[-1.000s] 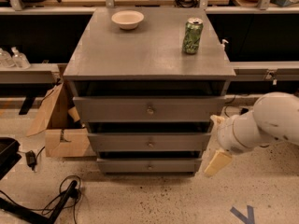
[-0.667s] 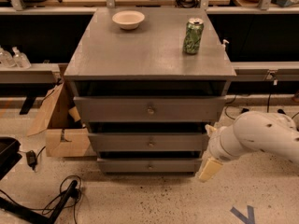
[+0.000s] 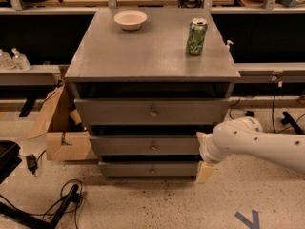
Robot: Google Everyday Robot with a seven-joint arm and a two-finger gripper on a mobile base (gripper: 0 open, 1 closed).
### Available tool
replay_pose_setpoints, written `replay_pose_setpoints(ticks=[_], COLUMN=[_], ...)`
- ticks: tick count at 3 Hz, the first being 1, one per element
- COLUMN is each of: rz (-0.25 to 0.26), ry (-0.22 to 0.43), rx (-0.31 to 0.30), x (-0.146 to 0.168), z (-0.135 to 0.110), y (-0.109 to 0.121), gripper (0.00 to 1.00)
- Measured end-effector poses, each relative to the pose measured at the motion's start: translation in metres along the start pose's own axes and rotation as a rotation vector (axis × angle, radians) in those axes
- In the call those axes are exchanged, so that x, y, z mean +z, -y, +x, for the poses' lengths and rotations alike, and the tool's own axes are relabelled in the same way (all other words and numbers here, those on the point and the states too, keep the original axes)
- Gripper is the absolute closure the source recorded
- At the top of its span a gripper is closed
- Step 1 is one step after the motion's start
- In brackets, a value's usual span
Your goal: Open middle drawer
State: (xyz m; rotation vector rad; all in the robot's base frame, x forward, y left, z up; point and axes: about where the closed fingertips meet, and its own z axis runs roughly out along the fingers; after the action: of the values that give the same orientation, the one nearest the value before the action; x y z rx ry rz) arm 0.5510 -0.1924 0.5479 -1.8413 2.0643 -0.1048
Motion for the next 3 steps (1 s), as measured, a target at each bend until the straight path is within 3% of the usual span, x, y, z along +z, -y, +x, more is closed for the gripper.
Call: replay_pose_setpoints(ticks=[1,2,3], rz=[-0.02,-0.032,-0.03], ry=[-0.026,0.007,0.007], rx=[-0.042,-0.029,-0.028], x=[0.039,0.1,0.1], z=[0.011,0.026,0.025], y=[0.006,0.039,0.041], gripper=[0.0,0.0,0.0])
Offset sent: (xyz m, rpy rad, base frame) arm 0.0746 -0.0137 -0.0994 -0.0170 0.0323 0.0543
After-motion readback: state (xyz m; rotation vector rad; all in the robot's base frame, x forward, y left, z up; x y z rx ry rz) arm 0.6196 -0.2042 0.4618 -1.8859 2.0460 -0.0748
